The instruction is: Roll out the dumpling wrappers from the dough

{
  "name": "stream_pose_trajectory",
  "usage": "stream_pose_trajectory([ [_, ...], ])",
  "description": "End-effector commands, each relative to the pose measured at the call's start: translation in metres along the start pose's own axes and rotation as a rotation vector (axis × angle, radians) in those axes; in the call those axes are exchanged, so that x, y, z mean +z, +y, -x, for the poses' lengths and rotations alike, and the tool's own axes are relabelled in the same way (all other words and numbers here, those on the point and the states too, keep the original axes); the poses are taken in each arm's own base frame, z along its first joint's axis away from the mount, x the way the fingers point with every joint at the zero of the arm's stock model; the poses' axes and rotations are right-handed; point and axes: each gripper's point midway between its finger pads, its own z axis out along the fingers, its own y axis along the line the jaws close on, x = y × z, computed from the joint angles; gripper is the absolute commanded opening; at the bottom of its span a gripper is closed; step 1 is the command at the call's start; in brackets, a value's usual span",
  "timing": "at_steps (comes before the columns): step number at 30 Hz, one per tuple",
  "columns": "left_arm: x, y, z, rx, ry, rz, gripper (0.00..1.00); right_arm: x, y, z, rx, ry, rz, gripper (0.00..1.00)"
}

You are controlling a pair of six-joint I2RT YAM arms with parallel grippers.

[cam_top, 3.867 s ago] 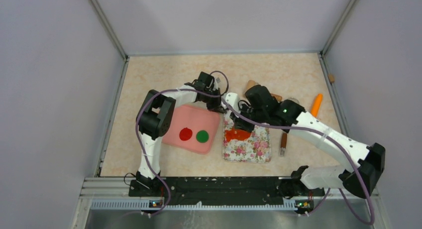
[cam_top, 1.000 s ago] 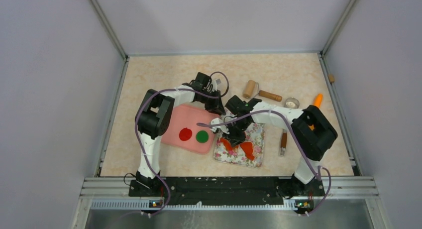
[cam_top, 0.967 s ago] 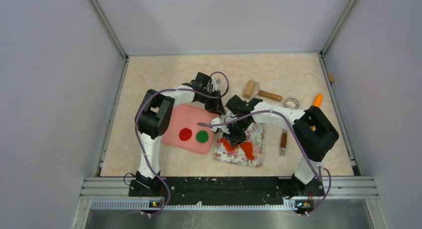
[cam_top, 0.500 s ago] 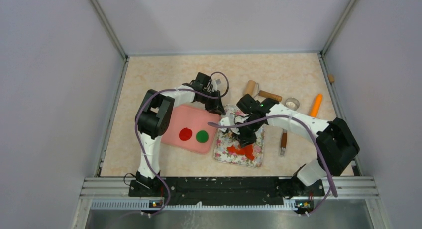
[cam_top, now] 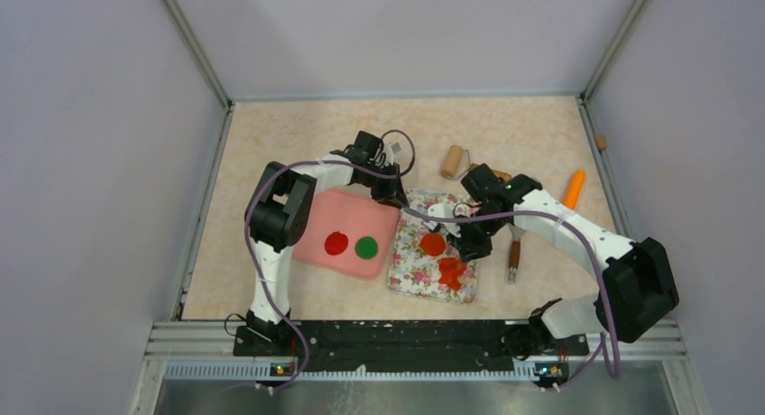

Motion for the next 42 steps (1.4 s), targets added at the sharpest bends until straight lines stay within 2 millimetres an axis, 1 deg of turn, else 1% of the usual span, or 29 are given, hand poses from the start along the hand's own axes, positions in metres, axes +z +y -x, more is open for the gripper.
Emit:
stream_pose_trajectory([
  [1, 0.004, 0.006, 0.002, 0.024, -0.004, 0.024, 0.22, -0.02, -0.012, 0.0, 0.007, -0.018, -0.055, 0.08],
  [5, 0.005, 0.007, 0.002, 0.019, 0.0, 0.023, 0.22, -0.025, -0.014, 0.004, 0.002, -0.032, -0.067, 0.09],
  [10, 0.006, 0.006, 0.003, 0.017, 0.0, 0.019, 0.22, -0.016, -0.01, 0.01, 0.044, -0.078, -0.036, 0.1],
  [12, 0.006, 0.007, 0.003, 0.014, 0.002, 0.022, 0.22, -0.01, -0.001, 0.008, 0.075, -0.096, 0.008, 0.1],
  [14, 0.006, 0.007, 0.002, 0.014, 0.004, 0.022, 0.22, -0.005, 0.013, 0.007, 0.107, -0.112, 0.056, 0.11],
  [16, 0.006, 0.006, 0.003, 0.014, 0.004, 0.02, 0.23, -0.005, 0.032, 0.004, 0.119, -0.114, 0.107, 0.11],
  [17, 0.006, 0.006, 0.003, 0.013, 0.006, 0.019, 0.23, -0.007, 0.039, 0.004, 0.093, -0.119, 0.125, 0.12],
  [18, 0.006, 0.006, 0.004, 0.016, 0.002, 0.02, 0.23, -0.011, 0.039, 0.007, 0.083, -0.13, 0.108, 0.13],
  [20, 0.007, 0.005, 0.006, 0.017, -0.004, 0.019, 0.25, -0.016, 0.036, 0.007, 0.06, -0.127, 0.063, 0.17],
  [24, 0.007, 0.003, 0.009, 0.022, -0.011, 0.015, 0.27, -0.01, 0.029, 0.002, 0.049, -0.107, 0.045, 0.35],
  [25, 0.006, 0.002, 0.009, 0.025, -0.011, 0.016, 0.28, -0.009, 0.026, 0.003, 0.055, -0.11, 0.038, 0.38],
  [27, 0.004, 0.002, 0.01, 0.036, -0.014, 0.019, 0.29, -0.011, 0.019, 0.012, 0.058, -0.135, 0.021, 0.41],
  [30, 0.0, -0.001, 0.01, 0.049, -0.018, 0.013, 0.32, -0.014, 0.017, 0.021, 0.056, -0.166, 0.016, 0.46],
  [32, -0.002, -0.006, 0.011, 0.058, -0.026, -0.001, 0.34, -0.017, 0.018, 0.024, 0.049, -0.175, 0.016, 0.52],
  [36, -0.009, -0.022, 0.018, 0.089, -0.055, -0.056, 0.46, -0.021, 0.027, 0.024, 0.014, -0.203, 0.008, 0.62],
  [38, -0.016, -0.035, 0.023, 0.12, -0.082, -0.091, 0.52, -0.021, 0.031, 0.024, -0.009, -0.225, -0.005, 0.66],
  [40, -0.026, -0.052, 0.027, 0.155, -0.097, -0.146, 0.56, -0.019, 0.032, 0.025, -0.041, -0.254, -0.035, 0.69],
  [42, -0.037, -0.069, 0.027, 0.196, -0.104, -0.202, 0.57, -0.015, 0.028, 0.027, -0.059, -0.283, -0.066, 0.7],
])
